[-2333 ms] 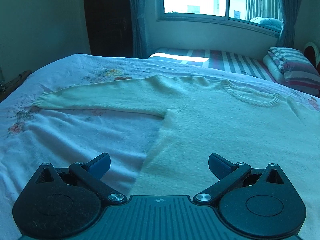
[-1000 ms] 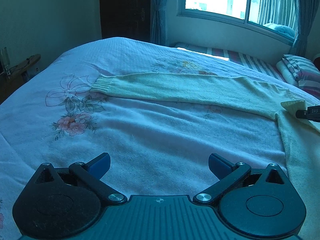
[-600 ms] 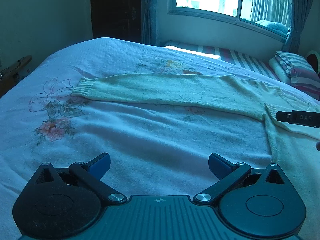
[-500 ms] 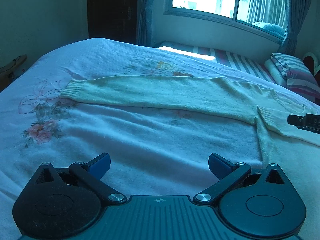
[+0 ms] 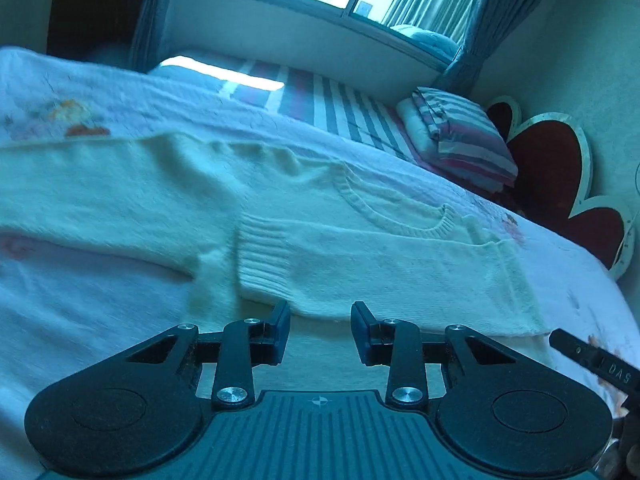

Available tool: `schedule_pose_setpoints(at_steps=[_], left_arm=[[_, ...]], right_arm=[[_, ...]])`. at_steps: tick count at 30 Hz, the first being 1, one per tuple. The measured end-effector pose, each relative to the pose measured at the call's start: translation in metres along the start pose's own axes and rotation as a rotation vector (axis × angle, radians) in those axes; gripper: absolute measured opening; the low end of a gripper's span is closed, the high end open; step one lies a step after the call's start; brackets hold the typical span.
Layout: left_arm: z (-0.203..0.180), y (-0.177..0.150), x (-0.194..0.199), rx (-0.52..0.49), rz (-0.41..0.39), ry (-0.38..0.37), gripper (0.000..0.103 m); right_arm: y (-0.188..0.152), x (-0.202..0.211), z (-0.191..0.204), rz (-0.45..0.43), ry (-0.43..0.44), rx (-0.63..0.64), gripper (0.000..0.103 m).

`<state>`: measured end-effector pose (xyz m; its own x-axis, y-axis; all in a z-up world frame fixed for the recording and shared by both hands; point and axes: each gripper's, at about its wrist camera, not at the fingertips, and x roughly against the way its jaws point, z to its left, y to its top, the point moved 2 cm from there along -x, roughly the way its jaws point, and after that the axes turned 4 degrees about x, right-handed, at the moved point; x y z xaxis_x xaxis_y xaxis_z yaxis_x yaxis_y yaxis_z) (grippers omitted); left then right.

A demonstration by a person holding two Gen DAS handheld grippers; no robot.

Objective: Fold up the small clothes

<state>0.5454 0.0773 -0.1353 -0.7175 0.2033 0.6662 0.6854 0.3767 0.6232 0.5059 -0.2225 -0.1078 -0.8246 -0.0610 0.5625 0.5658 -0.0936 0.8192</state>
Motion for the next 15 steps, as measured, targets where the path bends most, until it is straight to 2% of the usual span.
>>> schedule_pose_setpoints(at_steps=[2,6,10,12,13,15], left_arm=[[-0.003,-0.005,-0.015,0.029,0.034,0.020,0.035],[0.003,-0.009,-0.028,0.139,0.021,-0.018,0.035],[0.007,0.001,-0.045,0.180,0.001,-0.039,0.035],[0.005,0.006,-0.053,0.157,-0.003,-0.021,0.009],[0.004,0.008,-0.057,0.140,0.001,-0.016,0.002],[-0.001,0.015,-0.055,0.095,-0.031,-0.013,0.002]], right_arm=[[-0.001,0.000,-0.013,0.003,-0.011,-0.012,0.035],[0.000,-0.004,-0.037,0.010,-0.019,-0.040,0.035],[-0.001,-0.012,-0.052,0.021,-0.023,-0.068,0.035],[-0.001,-0.014,-0.055,0.023,-0.024,-0.071,0.035],[-0.001,-0.014,-0.056,0.024,-0.021,-0.071,0.035],[0.000,-0.014,-0.057,0.023,-0.019,-0.068,0.035]])
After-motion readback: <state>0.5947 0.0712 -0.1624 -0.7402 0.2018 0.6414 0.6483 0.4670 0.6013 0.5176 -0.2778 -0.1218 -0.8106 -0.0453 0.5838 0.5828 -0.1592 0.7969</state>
